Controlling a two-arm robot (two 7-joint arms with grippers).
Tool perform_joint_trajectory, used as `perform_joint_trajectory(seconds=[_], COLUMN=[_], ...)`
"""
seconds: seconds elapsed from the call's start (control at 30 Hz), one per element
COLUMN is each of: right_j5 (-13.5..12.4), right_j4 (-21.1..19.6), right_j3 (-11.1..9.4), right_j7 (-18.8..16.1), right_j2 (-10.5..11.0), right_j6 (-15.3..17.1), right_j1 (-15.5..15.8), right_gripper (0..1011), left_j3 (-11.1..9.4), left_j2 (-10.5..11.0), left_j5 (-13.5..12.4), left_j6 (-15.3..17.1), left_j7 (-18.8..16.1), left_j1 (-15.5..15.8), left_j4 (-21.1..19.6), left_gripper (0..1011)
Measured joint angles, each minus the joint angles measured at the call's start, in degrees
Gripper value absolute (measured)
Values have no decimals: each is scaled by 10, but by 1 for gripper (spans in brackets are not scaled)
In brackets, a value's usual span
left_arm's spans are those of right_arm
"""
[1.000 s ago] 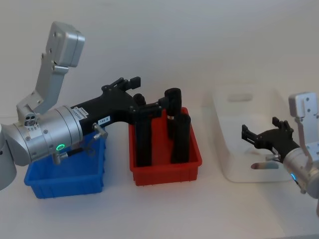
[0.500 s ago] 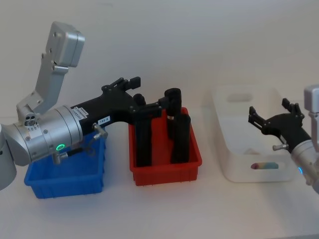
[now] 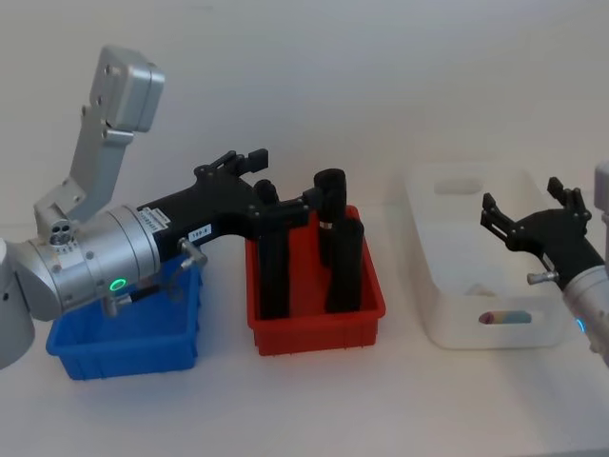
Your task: Pick the cotton swabs from the blue box and place them into the white box.
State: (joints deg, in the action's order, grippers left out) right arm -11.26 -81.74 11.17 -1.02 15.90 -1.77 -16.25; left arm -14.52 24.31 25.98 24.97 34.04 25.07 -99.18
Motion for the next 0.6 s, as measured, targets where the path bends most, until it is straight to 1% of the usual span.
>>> perform_joint_trajectory(seconds=[0.03,0.07,0.13,0.23,0.27,0.37,0.4,0.57,0.6], right_j5=[0,-1,-4,-9,-9,-14,-16,-24,-26], right_j4=[0,-5,-15,-32,-32,-51,-60,-88,-98], right_j3=[0,0,1,3,3,5,5,8,9], right_j7=[0,0,-2,-4,-4,-7,-9,-13,-14], right_j2=[0,1,3,6,6,9,11,16,18], right_j6=[0,1,3,7,7,10,12,17,19], right_j1=[0,4,13,28,28,44,53,77,86], right_gripper=[1001,1001,1002,1002,1002,1002,1001,1001,1001], left_j3=[-2,-2,-6,-13,-16,-22,-26,-38,-42], left_j2=[0,0,-1,-3,-3,-5,-5,-8,-9], left_j5=[-3,-3,-7,-16,-20,-28,-33,-48,-53], left_j6=[-4,-4,-12,-27,-34,-47,-55,-80,-88], left_j7=[-6,-6,-17,-37,-47,-64,-76,-110,-122], left_j1=[-2,-2,-6,-13,-16,-22,-26,-38,-42], left_j4=[1,1,3,7,9,12,14,20,22], left_gripper=[1000,1000,1000,1000,1000,1000,1000,1000,1000])
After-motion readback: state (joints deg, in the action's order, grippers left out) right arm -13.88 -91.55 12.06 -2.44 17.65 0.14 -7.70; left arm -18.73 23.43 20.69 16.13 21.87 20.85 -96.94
